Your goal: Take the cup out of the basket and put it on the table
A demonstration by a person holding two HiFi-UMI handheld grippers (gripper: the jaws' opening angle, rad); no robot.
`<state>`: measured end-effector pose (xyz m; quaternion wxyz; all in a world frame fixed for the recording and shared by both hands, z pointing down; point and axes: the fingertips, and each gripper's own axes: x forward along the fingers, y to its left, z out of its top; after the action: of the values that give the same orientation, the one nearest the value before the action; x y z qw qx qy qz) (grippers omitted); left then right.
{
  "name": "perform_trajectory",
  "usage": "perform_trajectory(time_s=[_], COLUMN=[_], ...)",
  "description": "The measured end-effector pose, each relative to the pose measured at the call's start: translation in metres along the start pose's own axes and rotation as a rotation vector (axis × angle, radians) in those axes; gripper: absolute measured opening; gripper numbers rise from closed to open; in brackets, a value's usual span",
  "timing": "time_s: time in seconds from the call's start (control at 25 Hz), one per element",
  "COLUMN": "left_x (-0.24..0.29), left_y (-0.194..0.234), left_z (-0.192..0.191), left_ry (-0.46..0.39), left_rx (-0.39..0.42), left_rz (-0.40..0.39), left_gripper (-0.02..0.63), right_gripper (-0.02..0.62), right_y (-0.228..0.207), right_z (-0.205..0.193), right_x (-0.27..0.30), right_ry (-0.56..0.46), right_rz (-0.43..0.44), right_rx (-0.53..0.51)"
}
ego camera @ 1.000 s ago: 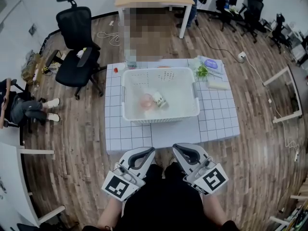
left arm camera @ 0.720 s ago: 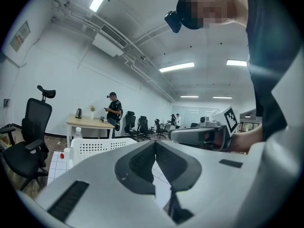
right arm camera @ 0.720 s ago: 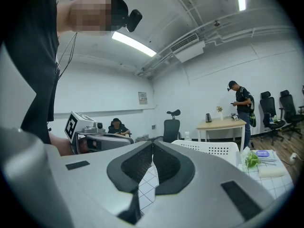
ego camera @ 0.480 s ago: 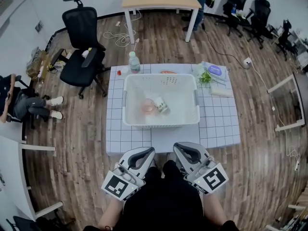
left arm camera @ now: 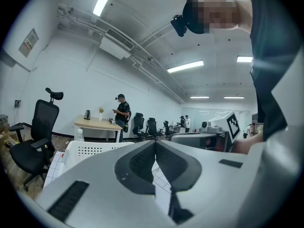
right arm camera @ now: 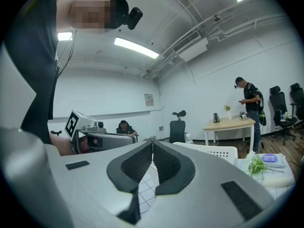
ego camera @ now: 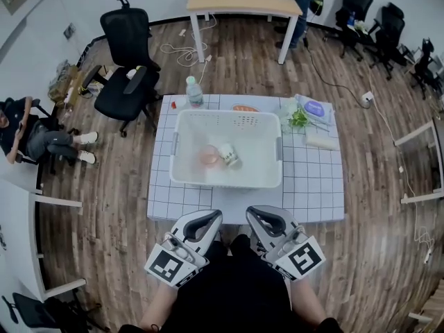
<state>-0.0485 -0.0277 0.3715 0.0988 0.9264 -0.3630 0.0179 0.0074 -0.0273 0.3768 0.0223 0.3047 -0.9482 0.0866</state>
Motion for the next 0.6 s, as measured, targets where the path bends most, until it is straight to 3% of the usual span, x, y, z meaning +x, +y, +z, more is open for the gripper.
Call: perform_trajectory(time_s=[0.24,0.6], left_x=[0.017,0.016], left_y=[-0.01,0.008], left_z=[-0.008,-0.005], left_ry=[-0.001,0.017], left_rx=[-0.022,-0.013], left_rz=[0.035,0.012], left_gripper=[0.009,0.009], right_gripper=[0.025,0.026], right_y=[-0.007,-0.012], right_z=[-0.011,-0.012], right_x=[-0.005,0.01], right_ry=[0.023,0.047], right_rz=[0.05,0.035], right_rx=[0.009,0.0])
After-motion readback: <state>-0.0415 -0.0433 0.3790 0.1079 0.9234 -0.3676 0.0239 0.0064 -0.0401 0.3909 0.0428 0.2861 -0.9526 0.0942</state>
